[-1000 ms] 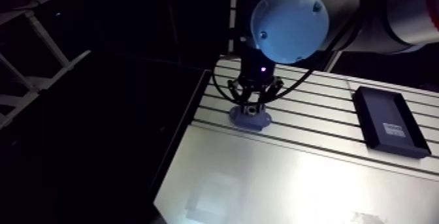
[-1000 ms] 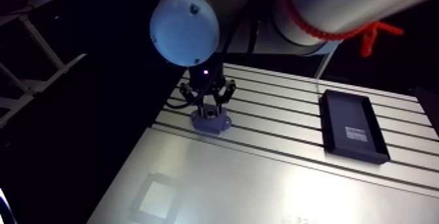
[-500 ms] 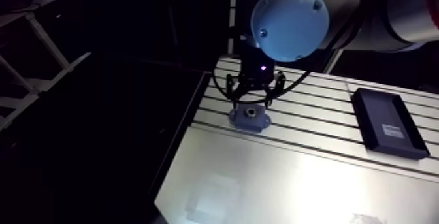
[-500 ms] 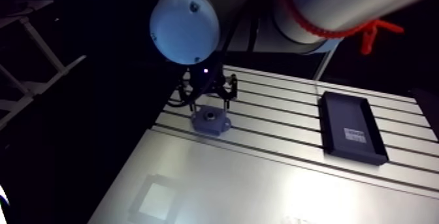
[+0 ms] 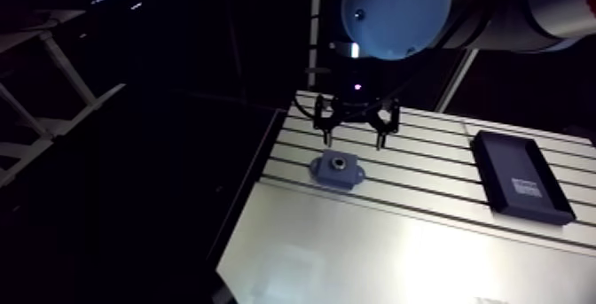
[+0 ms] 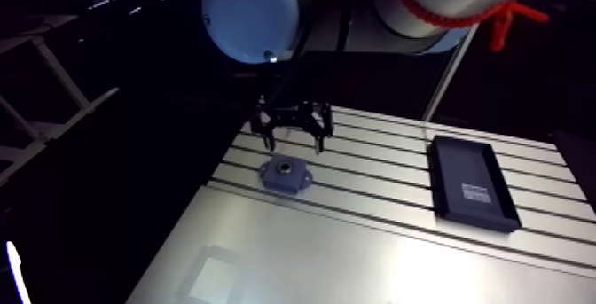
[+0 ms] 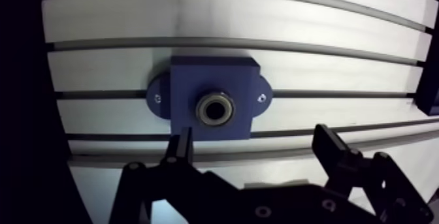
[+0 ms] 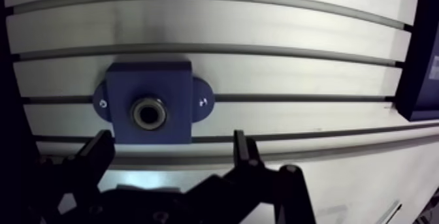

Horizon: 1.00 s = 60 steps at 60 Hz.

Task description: Pick up the bearing and press it into the housing until flush.

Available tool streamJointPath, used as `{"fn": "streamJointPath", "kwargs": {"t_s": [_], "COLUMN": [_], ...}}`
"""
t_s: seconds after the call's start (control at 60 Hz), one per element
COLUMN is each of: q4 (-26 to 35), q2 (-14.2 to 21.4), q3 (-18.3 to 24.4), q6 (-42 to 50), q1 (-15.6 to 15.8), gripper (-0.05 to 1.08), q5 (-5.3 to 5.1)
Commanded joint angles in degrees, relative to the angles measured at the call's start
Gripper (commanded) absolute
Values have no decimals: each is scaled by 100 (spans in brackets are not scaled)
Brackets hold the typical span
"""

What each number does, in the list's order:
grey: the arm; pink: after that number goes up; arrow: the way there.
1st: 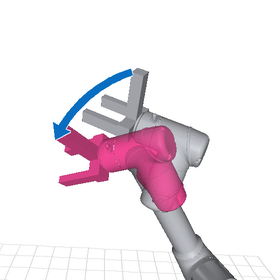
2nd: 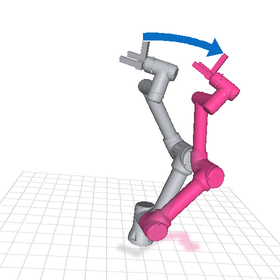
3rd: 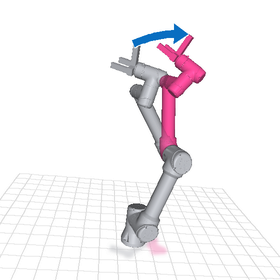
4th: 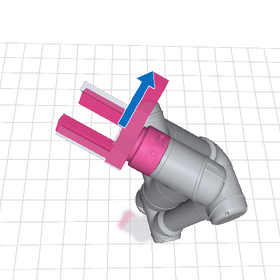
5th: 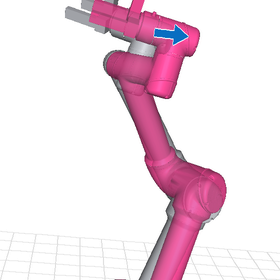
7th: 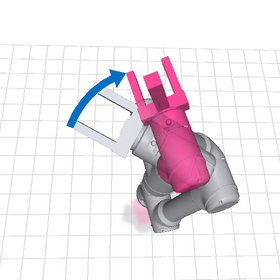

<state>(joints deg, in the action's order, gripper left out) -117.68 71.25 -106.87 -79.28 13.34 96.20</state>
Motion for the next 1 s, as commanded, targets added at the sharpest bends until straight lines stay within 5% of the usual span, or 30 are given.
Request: {"fn": "streamJointPath", "kwargs": {"t_s": [0.017,0.033,0.05,0.067,0.083,0.1,0.133,0.267,0.433,1.0], "q4": [58,58,26,26,-31,-31,-193,-495,-710,-813], "q2": [102,102,111,111,120,120,161,200,218,141], "q3": [-13,-13,-21,-21,-30,-30,-79,-178,-292,-383], "q6": [436,436,436,436,436,436,399,294,19,67], "q1": [2,2,2,2,2,2,2,-23,-24,-33], "gripper": [14,14,30,30,51,51,71,90,105,106], "q5": [109,109,46,46,-61,-61,-304,-550,-632,-554]}}
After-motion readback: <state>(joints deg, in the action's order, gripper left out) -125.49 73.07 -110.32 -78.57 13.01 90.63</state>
